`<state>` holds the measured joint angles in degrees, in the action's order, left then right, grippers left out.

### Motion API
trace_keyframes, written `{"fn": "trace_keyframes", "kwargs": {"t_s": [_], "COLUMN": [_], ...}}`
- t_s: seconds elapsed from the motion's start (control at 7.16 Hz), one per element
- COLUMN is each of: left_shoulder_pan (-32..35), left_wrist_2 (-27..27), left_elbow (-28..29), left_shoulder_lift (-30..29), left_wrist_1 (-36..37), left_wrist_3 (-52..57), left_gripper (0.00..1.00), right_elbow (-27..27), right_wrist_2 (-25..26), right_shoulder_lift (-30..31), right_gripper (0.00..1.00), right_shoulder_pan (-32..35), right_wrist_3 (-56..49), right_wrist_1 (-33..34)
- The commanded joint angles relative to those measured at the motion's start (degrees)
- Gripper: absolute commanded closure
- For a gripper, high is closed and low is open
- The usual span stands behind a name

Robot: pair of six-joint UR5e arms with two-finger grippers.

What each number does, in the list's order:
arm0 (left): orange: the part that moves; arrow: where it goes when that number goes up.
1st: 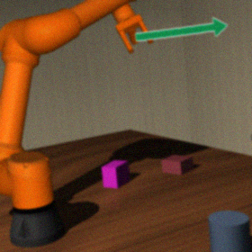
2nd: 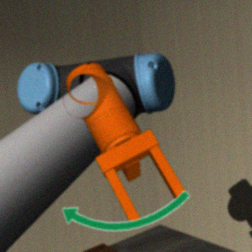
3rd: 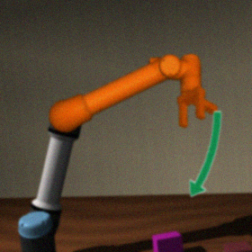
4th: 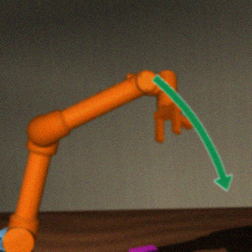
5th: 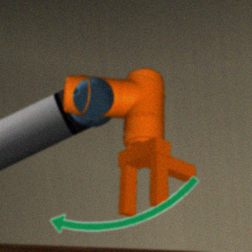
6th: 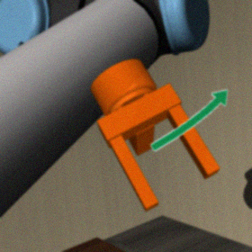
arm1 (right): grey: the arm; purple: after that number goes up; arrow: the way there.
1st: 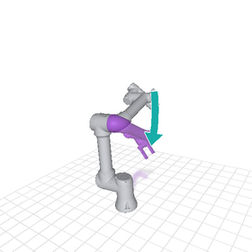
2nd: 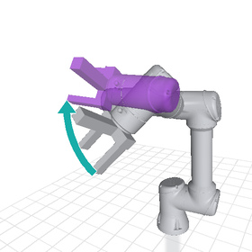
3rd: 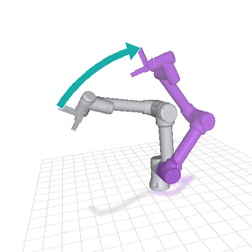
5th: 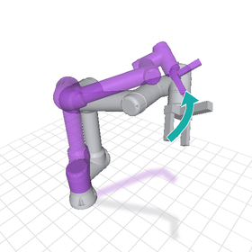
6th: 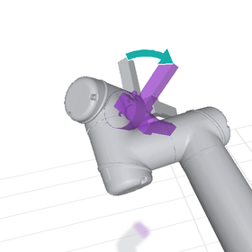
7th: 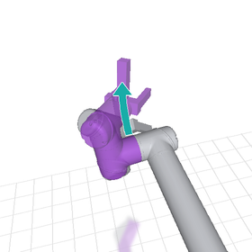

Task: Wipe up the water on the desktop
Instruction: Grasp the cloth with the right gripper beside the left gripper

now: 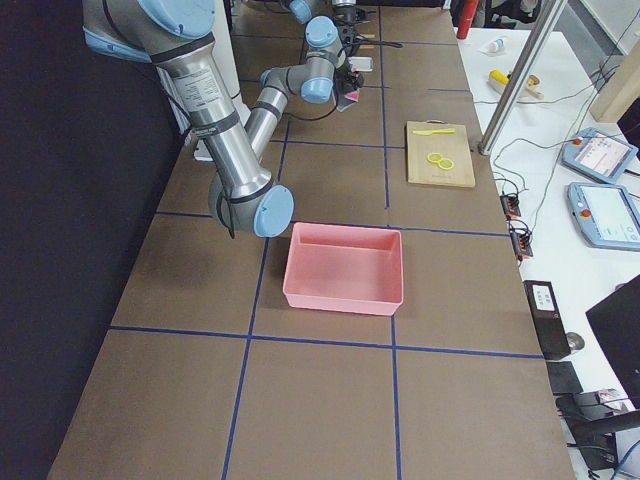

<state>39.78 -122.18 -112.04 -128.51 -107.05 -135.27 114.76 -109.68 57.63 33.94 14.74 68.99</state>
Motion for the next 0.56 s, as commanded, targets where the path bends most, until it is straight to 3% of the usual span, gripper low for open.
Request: {"fn": "trace_keyframes", "kwargs": {"t_s": [0.0,0.42], "left_shoulder_pan": [0.82,1.08], "left_wrist_2": [0.01,0.1], "left_elbow": [-0.11,-0.46], "left_shoulder_lift": [0.28,0.19], "left_wrist_1": [0.26,0.35], "left_wrist_3": [0.53,-0.35], "left_gripper": [0.97,0.97], "right_elbow": [1.16,1.25], "right_wrist_2": [0.08,0.17], "right_shoulder_lift": [0.55,0.9], "right_gripper": [0.0,0.0], "right_shoulder_pan": [-0.36,-0.8], "right_wrist_3": [0.03,0.29], "right_wrist_1": [0.0,0.0]}}
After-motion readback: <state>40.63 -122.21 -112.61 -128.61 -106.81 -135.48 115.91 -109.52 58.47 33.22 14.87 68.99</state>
